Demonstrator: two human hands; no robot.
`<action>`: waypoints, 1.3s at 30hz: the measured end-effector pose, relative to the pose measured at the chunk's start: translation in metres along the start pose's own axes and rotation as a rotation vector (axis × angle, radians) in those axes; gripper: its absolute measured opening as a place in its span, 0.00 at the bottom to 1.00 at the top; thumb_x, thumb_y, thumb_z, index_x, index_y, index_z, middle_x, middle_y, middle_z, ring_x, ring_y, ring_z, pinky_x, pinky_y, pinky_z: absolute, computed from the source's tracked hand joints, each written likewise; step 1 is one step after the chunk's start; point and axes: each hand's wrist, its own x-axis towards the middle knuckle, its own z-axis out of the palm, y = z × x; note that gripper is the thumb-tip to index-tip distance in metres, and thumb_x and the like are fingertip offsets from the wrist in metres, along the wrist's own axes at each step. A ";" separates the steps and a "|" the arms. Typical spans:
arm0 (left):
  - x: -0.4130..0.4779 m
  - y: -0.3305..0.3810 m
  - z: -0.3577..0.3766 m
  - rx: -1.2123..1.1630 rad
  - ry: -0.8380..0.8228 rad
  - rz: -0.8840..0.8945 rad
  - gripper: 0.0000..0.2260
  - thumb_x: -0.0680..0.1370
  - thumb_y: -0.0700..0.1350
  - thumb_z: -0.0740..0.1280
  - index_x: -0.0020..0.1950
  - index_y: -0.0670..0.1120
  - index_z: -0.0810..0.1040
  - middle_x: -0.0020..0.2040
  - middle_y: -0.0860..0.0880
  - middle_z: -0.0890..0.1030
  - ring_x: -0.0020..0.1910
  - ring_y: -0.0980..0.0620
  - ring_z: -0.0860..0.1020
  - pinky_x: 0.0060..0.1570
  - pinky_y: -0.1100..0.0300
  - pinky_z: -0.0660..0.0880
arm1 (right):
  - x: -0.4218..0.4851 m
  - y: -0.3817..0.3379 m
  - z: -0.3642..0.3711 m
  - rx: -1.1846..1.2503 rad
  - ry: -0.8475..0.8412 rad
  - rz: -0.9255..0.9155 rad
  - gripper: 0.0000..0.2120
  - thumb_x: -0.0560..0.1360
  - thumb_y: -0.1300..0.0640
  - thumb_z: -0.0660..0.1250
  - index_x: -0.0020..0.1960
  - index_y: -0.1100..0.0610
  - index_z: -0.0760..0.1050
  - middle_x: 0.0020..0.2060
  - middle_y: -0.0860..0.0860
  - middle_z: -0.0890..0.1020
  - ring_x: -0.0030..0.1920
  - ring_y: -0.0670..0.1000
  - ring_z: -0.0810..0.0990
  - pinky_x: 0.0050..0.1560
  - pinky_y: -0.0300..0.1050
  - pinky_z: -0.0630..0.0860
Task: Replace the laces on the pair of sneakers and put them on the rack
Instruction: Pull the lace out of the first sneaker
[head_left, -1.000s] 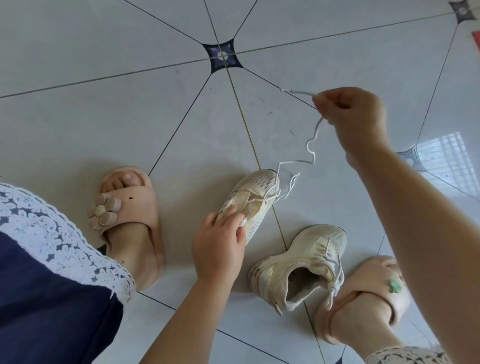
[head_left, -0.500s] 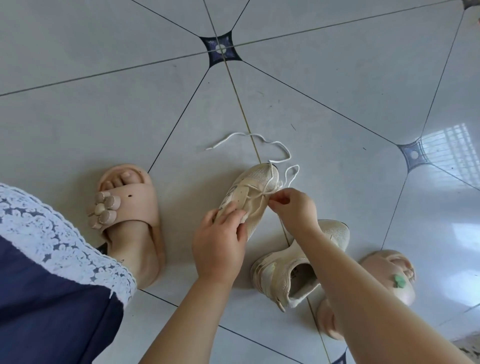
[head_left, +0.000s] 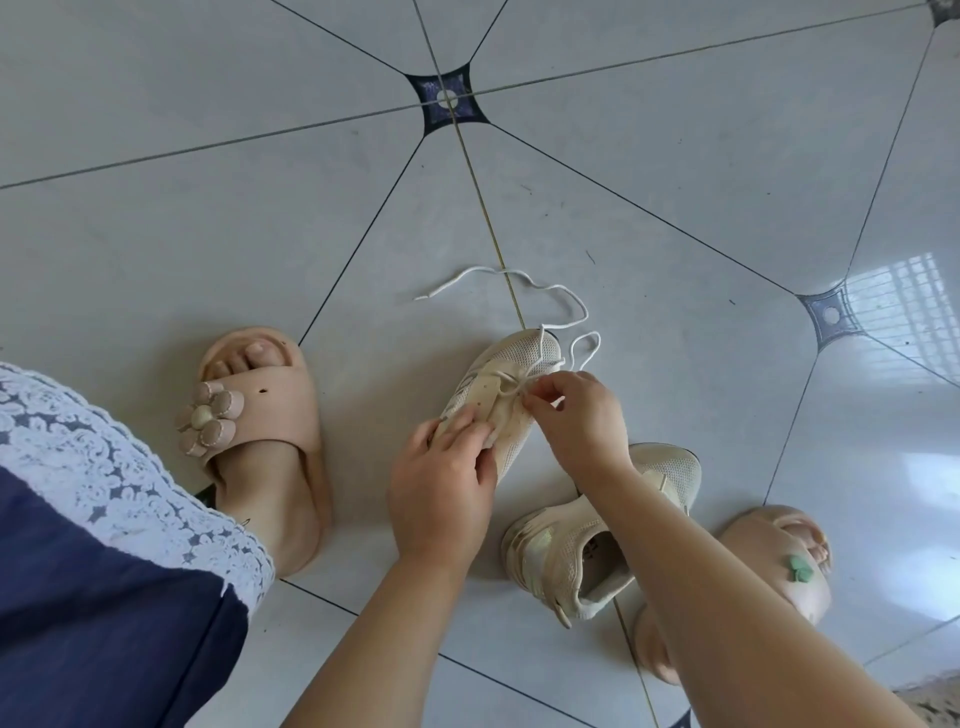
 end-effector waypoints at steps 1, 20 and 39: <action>0.000 0.001 -0.001 0.006 0.006 -0.004 0.07 0.64 0.40 0.76 0.39 0.47 0.81 0.49 0.53 0.83 0.41 0.47 0.79 0.35 0.62 0.73 | 0.003 -0.001 -0.003 -0.057 -0.031 -0.027 0.05 0.74 0.54 0.65 0.39 0.49 0.73 0.42 0.47 0.76 0.39 0.47 0.73 0.39 0.42 0.68; 0.004 0.003 0.001 0.021 0.034 -0.031 0.10 0.61 0.38 0.76 0.38 0.48 0.82 0.45 0.53 0.84 0.36 0.47 0.78 0.29 0.63 0.71 | 0.021 -0.018 -0.057 0.363 -0.283 0.262 0.08 0.72 0.65 0.68 0.40 0.54 0.73 0.35 0.50 0.77 0.36 0.46 0.74 0.36 0.37 0.71; 0.003 0.003 0.000 0.029 0.013 -0.005 0.09 0.63 0.40 0.76 0.39 0.49 0.82 0.47 0.54 0.84 0.37 0.46 0.79 0.30 0.62 0.73 | 0.049 -0.039 -0.129 1.251 0.002 0.472 0.12 0.75 0.68 0.54 0.35 0.59 0.68 0.21 0.50 0.73 0.19 0.43 0.65 0.21 0.31 0.64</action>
